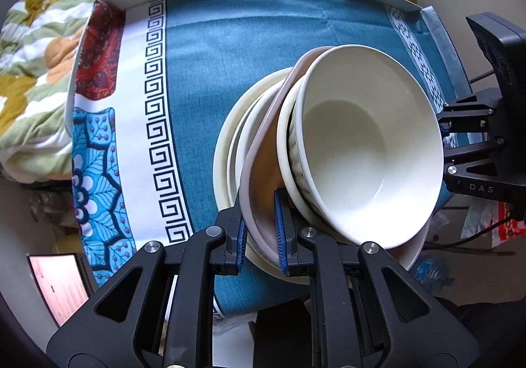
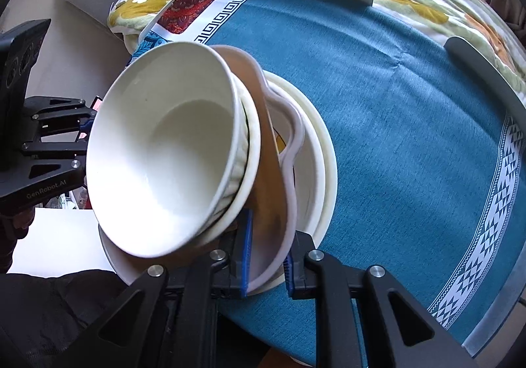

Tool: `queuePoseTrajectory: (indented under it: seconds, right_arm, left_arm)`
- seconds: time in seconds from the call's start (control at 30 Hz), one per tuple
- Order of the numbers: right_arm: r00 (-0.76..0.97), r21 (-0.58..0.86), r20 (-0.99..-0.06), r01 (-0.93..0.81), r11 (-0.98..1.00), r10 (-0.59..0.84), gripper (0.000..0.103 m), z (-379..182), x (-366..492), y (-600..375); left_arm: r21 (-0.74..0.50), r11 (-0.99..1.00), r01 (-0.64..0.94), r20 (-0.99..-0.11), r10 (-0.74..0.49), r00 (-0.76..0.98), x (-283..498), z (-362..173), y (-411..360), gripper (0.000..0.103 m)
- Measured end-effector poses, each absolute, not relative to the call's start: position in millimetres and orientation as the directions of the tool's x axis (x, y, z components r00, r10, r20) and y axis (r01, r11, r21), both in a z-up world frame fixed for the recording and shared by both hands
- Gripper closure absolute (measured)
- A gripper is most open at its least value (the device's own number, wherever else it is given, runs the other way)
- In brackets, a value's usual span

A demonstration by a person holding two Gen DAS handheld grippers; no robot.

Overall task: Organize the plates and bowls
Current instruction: 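Lift the nested bowls and lower them onto the plate stack, then open both grippers to release the bowls and withdraw upward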

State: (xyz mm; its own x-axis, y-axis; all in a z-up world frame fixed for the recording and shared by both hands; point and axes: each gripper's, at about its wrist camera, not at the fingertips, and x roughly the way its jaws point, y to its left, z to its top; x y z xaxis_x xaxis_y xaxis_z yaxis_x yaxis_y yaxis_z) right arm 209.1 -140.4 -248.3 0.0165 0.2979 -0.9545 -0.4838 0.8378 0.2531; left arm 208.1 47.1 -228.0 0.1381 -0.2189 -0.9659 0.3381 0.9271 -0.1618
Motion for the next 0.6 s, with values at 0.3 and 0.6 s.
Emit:
queuePoseTrajectory:
  seconds: [0.3, 0.6]
  right_arm:
    - [0.032, 0.228, -0.961, -0.477, 0.849, 0.276, 0.083, -242, 206, -141]
    - [0.175, 0.182, -0.946, -0.409, 0.894, 0.272, 0.082, -187, 185, -167]
  left_arm:
    - [-0.143, 0.912, 0.384, -0.971, -0.204, 0.124, 207, -216, 55, 0.083]
    - [-0.086, 0.912, 0.401, -0.946, -0.201, 0.255, 181, -145, 73, 0.082]
